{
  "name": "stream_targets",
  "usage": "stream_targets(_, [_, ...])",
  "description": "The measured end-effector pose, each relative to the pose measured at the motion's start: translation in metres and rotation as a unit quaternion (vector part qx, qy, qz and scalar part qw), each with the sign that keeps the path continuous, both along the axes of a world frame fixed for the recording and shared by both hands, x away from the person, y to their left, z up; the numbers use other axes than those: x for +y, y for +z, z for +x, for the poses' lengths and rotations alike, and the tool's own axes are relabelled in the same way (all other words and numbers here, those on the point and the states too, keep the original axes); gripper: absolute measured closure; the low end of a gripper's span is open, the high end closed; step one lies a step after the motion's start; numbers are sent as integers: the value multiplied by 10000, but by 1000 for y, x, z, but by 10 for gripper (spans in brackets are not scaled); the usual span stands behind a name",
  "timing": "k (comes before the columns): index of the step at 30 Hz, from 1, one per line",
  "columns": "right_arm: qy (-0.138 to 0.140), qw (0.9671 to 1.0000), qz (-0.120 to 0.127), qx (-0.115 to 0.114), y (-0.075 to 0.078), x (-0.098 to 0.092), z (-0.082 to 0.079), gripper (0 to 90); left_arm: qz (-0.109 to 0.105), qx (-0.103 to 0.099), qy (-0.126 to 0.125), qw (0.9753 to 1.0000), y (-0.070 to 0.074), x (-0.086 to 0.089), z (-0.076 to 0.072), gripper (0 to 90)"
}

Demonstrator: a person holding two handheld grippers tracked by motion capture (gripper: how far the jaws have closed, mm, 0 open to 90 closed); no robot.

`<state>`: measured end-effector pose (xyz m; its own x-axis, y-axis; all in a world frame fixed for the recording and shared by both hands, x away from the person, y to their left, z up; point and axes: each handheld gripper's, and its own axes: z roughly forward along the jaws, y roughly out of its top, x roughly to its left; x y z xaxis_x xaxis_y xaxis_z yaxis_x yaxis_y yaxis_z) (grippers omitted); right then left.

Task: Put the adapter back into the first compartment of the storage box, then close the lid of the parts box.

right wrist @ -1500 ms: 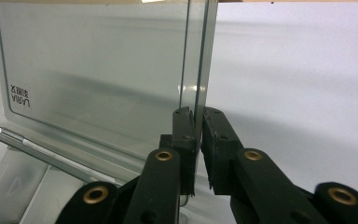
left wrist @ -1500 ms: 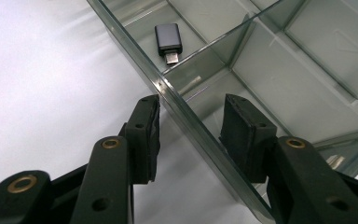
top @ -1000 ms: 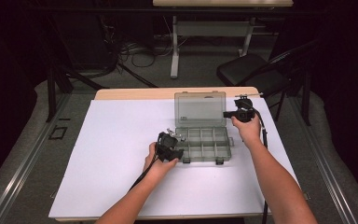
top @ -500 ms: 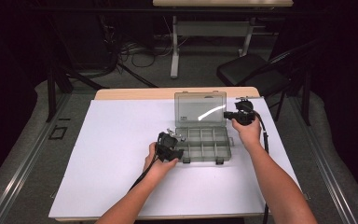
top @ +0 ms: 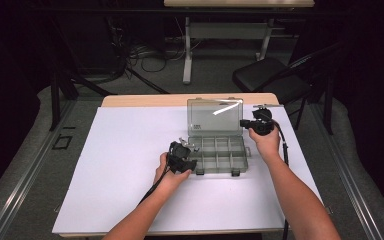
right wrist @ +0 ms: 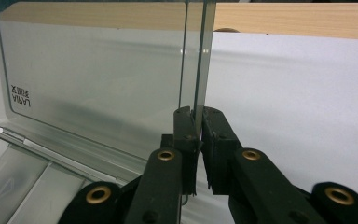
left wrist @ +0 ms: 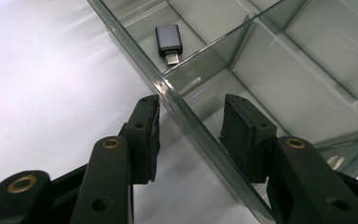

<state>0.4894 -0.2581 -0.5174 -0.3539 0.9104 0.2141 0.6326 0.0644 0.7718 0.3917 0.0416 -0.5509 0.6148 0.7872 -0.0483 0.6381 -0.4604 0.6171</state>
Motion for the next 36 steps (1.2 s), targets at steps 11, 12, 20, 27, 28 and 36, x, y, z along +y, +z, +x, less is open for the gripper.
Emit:
stream_targets(11, [-95, 9999, 47, -50, -1, 1, -3, 853, -7, 2, 11, 10000, 0, 0, 0, 564])
stream_targets(12, [-91, 9999, 47, -35, 0, 1, -3, 853, -7, 2, 11, 10000, 0, 0, 0, 565])
stream_targets(20, [-142, 9998, 81, -95, -2, 1, -4, 855, -34, 47, 21, 10000, 0, 1, 1, 565])
stream_targets(27, [-205, 9996, 120, -123, -2, 2, -5, 857, -312, 131, 22, 9994, 7, 7, 4, 508])
stream_targets(28, [-211, 9996, 122, -123, -3, 2, -5, 858, -360, 150, 42, 9992, 9, 9, 5, 494])
stream_targets(36, [-293, 9993, 178, -146, -3, 3, -7, 860, -732, 119, 239, 9970, 34, 26, 20, 445])
